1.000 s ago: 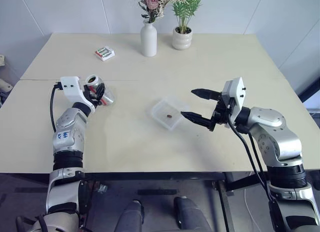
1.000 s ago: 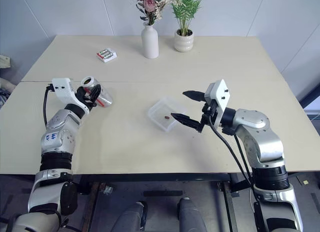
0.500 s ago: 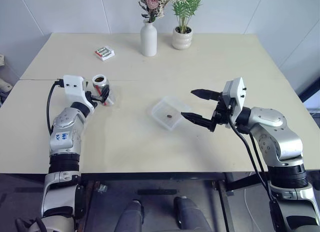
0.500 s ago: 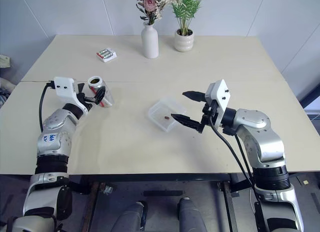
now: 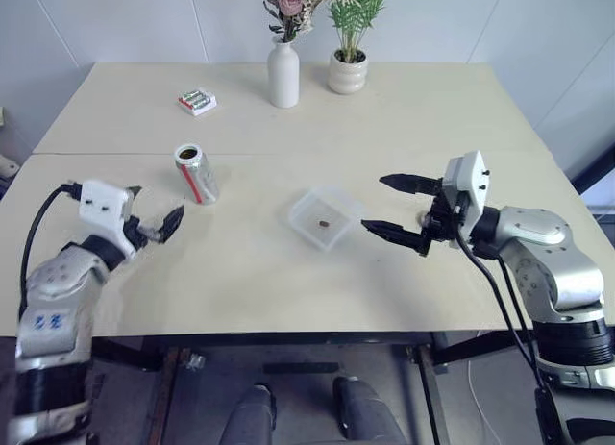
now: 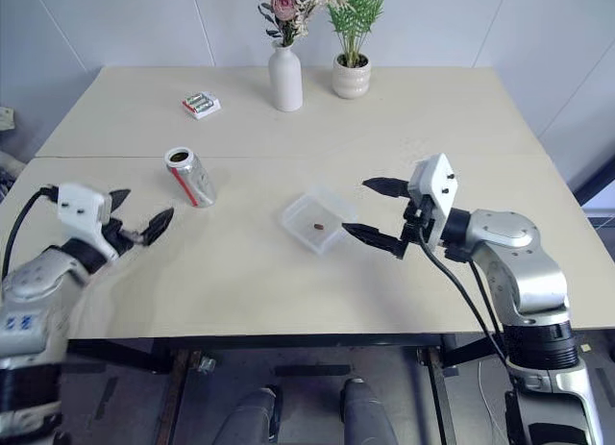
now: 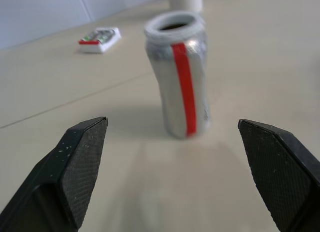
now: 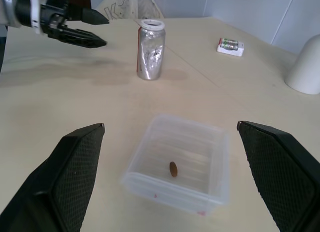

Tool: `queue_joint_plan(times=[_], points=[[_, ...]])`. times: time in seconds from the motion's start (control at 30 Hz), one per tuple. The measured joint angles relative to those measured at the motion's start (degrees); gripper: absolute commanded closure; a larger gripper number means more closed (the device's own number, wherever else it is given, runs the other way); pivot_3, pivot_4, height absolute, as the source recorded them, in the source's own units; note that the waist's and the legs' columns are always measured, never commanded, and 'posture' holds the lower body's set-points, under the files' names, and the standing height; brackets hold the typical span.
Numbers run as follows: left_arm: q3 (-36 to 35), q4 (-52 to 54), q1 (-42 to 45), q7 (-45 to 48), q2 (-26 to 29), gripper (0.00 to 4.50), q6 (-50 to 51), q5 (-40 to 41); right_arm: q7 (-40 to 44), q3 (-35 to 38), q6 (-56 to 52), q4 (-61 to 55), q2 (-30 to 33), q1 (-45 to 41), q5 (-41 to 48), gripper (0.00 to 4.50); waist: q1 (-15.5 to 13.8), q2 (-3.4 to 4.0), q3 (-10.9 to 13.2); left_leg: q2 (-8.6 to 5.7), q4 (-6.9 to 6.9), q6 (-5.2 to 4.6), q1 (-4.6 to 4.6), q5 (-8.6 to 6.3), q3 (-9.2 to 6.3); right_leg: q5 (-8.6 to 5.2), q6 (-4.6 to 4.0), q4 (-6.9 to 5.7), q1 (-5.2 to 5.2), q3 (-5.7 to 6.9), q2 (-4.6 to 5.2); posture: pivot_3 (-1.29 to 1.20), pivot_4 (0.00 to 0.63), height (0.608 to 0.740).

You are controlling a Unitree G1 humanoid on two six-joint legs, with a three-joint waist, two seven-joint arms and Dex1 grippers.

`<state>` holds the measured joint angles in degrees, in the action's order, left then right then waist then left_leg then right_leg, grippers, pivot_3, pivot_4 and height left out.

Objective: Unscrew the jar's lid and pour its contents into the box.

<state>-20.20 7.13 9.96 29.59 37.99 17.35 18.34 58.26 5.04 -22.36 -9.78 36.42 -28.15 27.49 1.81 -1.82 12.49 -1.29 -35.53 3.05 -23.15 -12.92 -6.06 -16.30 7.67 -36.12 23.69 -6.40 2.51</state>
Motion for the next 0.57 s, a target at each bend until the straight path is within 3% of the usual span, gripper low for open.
queue_joint_plan(times=[0.23,0.57], points=[[0.2,6.6,-4.7,19.5,6.0,0.05,-11.0,5.0,5.7,0.6,1.9,-3.3,6.4,4.0,1.5,0.00,-0.2,0.07,0.0,0.07,0.31,-0.03,0.01,-0.01,0.12,0.03,-0.08,0.48,-0.10,-0.01,0.09,0.00,0.150,0.740],[1.1,5.3,-3.7,26.9,7.8,0.05,-10.2,8.3,8.1,2.4,0.3,-6.5,10.8,9.2,3.6,0.00,0.1,0.08,0.0,0.13,0.40,-0.02,0.08,-0.03,0.16,0.01,-0.14,0.43,-0.06,-0.03,-0.08,0.00,0.150,0.740]])
